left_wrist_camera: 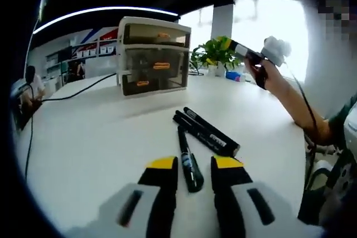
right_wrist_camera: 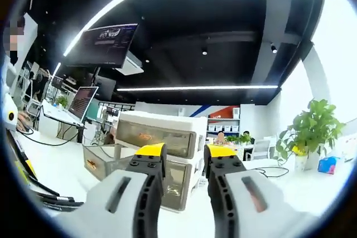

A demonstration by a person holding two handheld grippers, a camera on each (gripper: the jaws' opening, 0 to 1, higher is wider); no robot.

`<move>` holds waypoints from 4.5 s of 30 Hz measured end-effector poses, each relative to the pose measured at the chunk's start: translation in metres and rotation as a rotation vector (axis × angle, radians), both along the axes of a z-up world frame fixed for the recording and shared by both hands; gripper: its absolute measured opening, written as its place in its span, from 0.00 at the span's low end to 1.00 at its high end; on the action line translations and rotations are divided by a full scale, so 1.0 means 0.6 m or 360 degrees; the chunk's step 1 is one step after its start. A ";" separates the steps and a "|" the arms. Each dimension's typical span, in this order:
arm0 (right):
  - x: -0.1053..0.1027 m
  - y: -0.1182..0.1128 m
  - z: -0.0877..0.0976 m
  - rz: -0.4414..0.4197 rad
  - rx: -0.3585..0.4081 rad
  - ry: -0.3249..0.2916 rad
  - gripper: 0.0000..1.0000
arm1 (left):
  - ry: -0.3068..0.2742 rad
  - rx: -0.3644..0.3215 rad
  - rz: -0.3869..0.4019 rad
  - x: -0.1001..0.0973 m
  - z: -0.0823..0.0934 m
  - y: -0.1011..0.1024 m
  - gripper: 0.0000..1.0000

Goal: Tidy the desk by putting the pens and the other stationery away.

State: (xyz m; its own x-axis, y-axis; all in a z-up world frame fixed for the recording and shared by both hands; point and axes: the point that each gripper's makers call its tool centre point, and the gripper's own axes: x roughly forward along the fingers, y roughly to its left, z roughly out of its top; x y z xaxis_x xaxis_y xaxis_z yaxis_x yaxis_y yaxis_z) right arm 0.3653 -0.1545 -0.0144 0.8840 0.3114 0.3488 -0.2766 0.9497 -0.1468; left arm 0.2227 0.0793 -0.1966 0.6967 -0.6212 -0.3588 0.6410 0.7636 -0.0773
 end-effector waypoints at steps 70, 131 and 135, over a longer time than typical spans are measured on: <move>0.054 -0.058 -0.087 -0.0159 0.0047 0.0354 0.25 | 0.0170 0.0275 0.0093 0.357 0.185 -0.120 0.17; 0.035 -0.031 -0.064 -0.0067 0.0066 0.0309 0.25 | -0.0136 0.0150 0.0047 -0.050 0.003 -0.048 0.28; 0.036 -0.033 -0.065 -0.0079 0.0068 0.0310 0.25 | -0.0136 0.0138 0.0118 -0.037 0.002 -0.027 0.23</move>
